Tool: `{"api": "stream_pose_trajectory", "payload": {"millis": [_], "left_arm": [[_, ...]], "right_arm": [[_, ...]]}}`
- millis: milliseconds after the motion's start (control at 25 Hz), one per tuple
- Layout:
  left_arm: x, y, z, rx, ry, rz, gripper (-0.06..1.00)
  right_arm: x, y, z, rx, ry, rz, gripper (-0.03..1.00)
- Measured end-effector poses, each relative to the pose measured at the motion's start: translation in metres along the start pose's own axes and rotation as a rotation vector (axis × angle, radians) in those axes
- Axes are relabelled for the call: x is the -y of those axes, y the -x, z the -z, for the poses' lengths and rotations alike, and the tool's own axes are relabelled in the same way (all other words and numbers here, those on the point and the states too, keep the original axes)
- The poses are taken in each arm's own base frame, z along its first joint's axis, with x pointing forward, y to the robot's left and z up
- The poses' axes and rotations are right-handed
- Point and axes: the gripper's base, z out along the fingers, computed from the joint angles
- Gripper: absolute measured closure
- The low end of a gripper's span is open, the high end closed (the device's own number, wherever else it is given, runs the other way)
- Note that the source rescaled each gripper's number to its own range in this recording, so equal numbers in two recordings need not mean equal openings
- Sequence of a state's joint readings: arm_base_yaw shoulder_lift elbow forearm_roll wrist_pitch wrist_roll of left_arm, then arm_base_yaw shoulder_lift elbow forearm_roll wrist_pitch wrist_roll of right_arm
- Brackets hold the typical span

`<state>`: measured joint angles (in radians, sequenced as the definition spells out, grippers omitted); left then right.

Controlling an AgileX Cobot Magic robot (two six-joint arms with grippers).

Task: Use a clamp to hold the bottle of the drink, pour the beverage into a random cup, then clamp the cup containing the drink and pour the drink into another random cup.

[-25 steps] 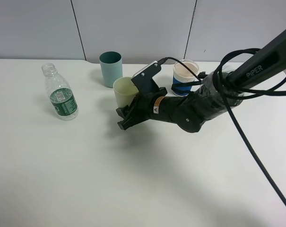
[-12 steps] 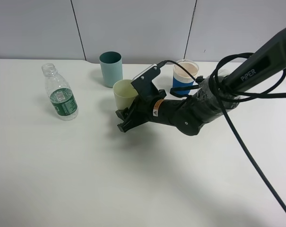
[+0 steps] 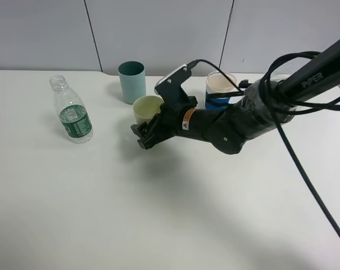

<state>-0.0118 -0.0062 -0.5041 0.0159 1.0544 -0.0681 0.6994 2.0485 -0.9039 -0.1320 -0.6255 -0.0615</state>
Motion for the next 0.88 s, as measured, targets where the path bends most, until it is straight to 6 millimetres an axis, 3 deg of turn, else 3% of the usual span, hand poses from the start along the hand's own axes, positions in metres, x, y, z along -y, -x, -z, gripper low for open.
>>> {"api": "stream_pose_trajectory", "payload": {"millis": [360,640,880], "left_arm": [[0.000,0.000,0.000,0.000,0.000,0.000,-0.06],[0.000,0.000,0.000,0.000,0.000,0.000,-0.06],[0.000,0.000,0.000,0.000,0.000,0.000,-0.06]], "right_arm": [[0.009,0.065,0.039,0.133,-0.037,0.051,0.36],[0.033,0.097,0.074,0.170,-0.124,0.151,0.03],[0.072,0.109,0.105,0.154,-0.237,0.130,-0.02]]}}
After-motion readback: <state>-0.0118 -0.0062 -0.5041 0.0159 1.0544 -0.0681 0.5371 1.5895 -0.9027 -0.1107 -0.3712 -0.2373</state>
